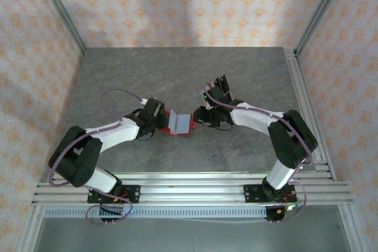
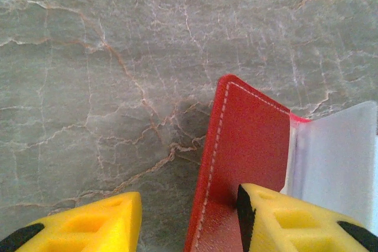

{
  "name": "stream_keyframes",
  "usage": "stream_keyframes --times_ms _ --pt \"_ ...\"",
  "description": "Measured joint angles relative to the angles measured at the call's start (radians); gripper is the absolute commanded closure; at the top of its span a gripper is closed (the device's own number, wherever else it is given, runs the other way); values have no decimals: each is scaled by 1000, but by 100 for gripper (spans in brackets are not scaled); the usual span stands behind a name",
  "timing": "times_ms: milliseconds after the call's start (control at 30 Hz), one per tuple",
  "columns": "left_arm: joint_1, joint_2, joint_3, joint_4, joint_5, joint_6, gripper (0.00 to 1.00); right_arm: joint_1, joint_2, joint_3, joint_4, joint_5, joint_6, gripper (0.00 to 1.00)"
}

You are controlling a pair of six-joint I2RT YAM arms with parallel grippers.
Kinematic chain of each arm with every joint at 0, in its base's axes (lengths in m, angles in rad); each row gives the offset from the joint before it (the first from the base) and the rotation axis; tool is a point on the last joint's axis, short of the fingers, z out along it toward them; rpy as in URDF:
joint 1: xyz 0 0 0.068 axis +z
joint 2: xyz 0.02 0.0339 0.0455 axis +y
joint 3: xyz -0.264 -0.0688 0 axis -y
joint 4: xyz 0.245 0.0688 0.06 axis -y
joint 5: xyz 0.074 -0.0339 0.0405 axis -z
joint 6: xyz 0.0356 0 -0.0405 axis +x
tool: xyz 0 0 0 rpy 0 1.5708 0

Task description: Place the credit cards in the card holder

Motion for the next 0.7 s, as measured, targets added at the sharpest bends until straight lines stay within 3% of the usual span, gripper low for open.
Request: stream_keyframes --times_ms 200,367,500,700 --pt "-9 1 -11 1 0 0 53 2 -97 -6 -37 15 -3 61" --pt "-13 1 -29 0 0 0 53 22 -177 19 -40 21 2 70" --pt "-13 -10 -29 1 0 0 53 59 -98 86 -24 -3 14 86" --pt "-13 -67 -29 -15 -24 -1 53 94 104 168 13 -61 24 96"
